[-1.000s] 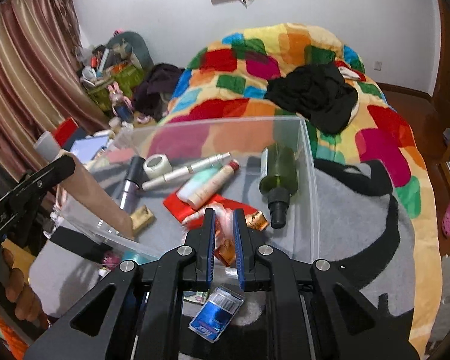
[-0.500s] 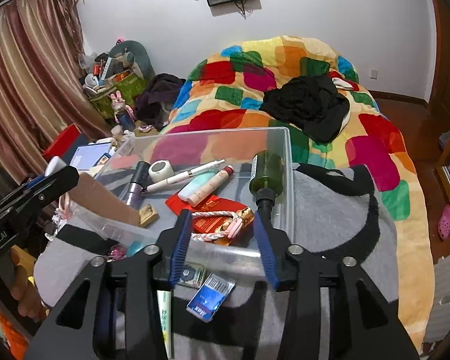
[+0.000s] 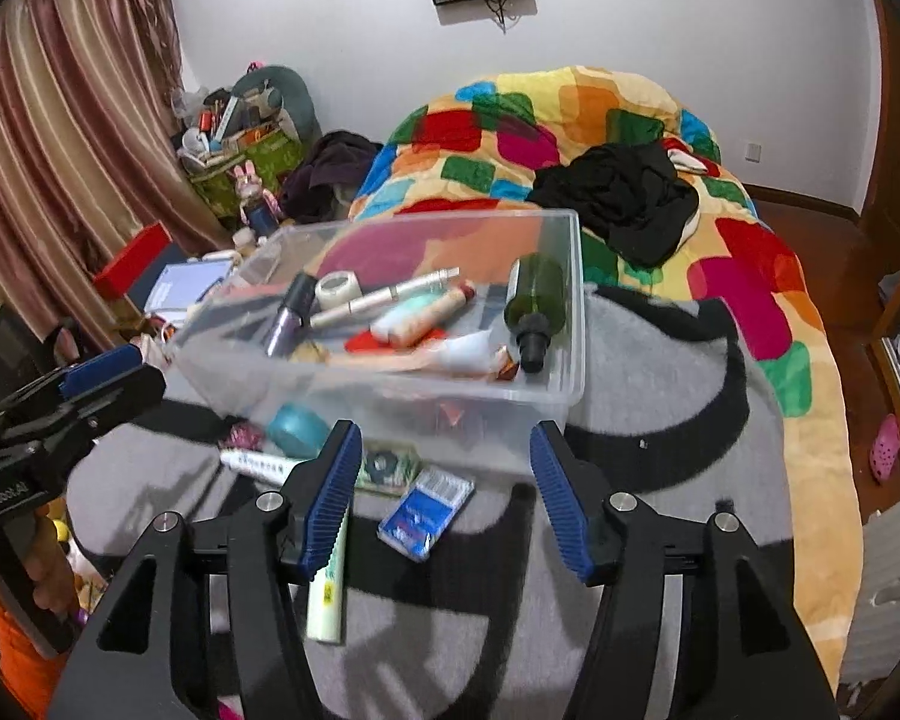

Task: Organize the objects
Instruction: 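Grasp the blue Max card box with the right gripper while the left grasps the white ointment tube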

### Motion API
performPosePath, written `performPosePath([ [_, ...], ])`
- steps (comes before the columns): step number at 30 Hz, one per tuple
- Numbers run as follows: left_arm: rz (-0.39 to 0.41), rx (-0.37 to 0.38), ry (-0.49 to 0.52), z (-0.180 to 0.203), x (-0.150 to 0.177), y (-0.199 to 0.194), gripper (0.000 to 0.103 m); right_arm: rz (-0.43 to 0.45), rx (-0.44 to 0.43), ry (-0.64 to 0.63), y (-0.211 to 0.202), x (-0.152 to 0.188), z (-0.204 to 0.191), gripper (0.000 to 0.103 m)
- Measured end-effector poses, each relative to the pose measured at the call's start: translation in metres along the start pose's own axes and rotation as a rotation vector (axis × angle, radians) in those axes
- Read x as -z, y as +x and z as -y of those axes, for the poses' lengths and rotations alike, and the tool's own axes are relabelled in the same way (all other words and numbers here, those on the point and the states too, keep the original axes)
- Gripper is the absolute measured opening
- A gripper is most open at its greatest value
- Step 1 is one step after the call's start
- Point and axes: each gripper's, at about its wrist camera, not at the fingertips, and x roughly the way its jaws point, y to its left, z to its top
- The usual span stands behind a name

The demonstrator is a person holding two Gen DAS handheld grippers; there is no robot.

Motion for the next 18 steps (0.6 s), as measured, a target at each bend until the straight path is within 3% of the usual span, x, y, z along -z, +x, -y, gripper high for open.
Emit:
performPosePath([
  [6, -0.119, 0.033, 0.036, 0.005, 0.024, 0.033, 0.069, -0.087, 0.006, -0.003, 0.024, 0.018, -0.001, 0.055],
  [11, -0.148, 0.061, 0.080, 0.018, 0.019, 0.052, 0.068, -0.148, 0.002, -0.012, 0.044, 0.022, -0.006, 0.055],
  [18, -0.230, 0.106, 0.113, 0.025, 0.019, 0.072, 0.053, -0.170, 0.019, -0.016, 0.057, 0.023, -0.009, 0.055],
])
